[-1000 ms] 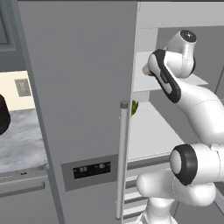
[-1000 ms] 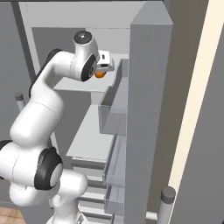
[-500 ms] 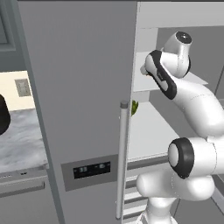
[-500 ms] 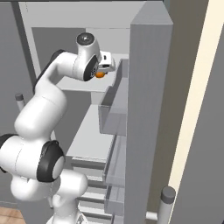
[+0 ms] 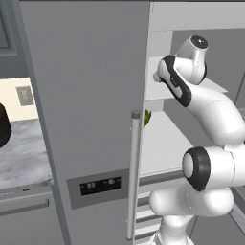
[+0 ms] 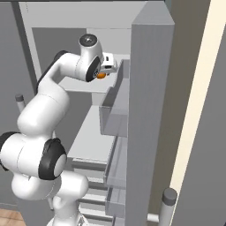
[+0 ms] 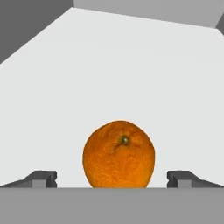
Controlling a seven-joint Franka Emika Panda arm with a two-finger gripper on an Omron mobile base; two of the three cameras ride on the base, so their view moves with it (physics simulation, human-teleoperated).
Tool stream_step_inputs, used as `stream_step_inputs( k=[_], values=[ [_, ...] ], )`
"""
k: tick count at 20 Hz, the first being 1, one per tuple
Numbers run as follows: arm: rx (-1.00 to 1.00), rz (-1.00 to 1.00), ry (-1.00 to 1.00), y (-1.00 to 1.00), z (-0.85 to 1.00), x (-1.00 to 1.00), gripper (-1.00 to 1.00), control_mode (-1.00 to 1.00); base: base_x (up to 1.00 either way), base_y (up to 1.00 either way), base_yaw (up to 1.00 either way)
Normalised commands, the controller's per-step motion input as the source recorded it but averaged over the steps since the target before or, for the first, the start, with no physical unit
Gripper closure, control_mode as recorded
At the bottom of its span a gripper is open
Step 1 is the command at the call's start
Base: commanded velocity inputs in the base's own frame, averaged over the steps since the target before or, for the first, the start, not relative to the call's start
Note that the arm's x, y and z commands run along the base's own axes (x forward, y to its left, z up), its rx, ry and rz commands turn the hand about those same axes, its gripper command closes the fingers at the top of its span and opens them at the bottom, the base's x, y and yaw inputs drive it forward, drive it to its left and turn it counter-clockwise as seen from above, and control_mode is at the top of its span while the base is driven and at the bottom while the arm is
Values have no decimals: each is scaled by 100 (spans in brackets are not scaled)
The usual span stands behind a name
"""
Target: Pick up the pear and tangerine from the fridge and place one fruit on each plate on the dining counter.
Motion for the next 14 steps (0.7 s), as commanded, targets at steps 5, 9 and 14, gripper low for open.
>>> stream_step_inputs(
  k=[5,9,14],
  values=[
    [0,0,0,0,-10,2,-100,-100,0,0,0],
    [0,0,0,0,-8,9,-100,-100,0,0,0],
    [0,0,0,0,-5,19,-100,-100,0,0,0]
  ],
)
